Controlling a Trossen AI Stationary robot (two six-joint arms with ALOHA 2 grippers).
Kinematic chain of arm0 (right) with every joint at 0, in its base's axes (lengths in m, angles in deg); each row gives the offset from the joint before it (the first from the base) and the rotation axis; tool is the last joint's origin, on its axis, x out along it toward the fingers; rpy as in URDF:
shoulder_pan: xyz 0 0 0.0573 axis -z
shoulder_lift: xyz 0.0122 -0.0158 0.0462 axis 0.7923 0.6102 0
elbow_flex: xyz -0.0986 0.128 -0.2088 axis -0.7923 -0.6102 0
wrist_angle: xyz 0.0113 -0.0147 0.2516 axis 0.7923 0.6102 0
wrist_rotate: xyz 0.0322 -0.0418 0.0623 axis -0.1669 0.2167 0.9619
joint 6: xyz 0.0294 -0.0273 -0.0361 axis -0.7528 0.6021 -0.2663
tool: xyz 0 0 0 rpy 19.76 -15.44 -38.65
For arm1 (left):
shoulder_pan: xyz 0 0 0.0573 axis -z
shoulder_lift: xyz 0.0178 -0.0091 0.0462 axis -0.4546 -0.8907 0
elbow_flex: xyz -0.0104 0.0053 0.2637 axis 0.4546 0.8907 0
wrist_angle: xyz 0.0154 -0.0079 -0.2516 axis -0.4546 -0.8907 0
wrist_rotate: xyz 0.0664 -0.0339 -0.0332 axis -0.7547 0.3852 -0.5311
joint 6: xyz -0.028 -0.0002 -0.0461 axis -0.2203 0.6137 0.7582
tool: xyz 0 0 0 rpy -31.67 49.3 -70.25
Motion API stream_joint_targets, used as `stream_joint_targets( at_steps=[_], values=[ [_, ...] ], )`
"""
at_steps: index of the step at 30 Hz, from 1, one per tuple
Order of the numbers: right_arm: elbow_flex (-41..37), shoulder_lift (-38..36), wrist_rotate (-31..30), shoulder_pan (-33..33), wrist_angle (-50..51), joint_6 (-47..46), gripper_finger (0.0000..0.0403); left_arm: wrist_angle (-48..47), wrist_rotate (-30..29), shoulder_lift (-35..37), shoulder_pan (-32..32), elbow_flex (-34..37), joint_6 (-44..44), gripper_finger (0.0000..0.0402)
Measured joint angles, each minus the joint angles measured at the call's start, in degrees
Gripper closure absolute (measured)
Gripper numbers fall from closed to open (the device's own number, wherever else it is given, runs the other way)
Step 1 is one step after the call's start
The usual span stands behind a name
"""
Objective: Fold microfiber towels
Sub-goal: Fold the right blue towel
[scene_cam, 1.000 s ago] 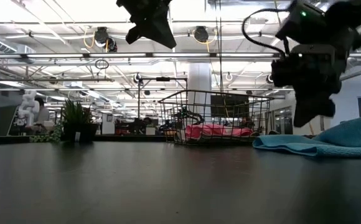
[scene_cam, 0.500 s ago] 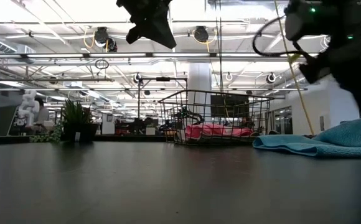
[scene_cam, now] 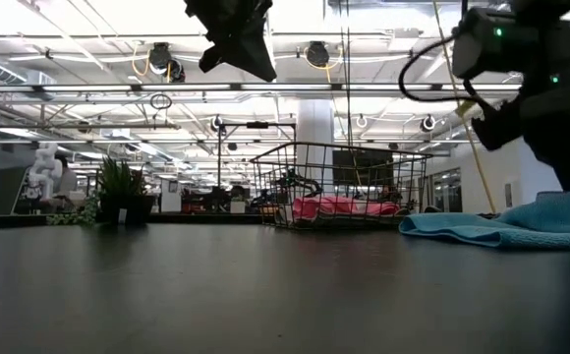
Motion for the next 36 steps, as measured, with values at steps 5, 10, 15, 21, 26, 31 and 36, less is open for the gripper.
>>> stream_joint_targets(
  at_steps=[5,10,15,21,26,31,36],
  values=[
    [-5.48,1.44,0.01,0.09,-7.69,0.01,0.0403,-0.06,0.04,-0.02,0.04,0.0,0.01,0.0376],
    [-9.45,2.47,0.59,0.17,-18.95,0.5,0.0403,-0.28,0.04,-0.02,0.04,0.02,0.02,0.0376],
    [-11.27,2.45,-0.03,0.65,-34.02,1.13,0.0403,-0.44,0.07,-0.02,0.04,0.03,0.04,0.0376],
    [-11.46,2.67,-1.93,2.09,-46.06,4.44,0.0403,-0.44,0.09,-0.02,0.04,0.04,0.09,0.0376],
    [-11.41,2.19,-2.01,3.28,-47.9,4.75,0.0403,-0.45,0.31,-0.02,0.04,0.04,0.35,0.0376],
    [-10.45,1.46,-1.64,3.08,-46.7,4.08,0.0403,-0.69,0.29,-0.02,0.04,0.04,0.27,0.0376],
    [-8.04,-0.31,-0.06,2.93,-47.03,4.82,0.0403,-1.28,0.28,-0.02,0.04,0.04,0.26,0.0376]
  ],
)
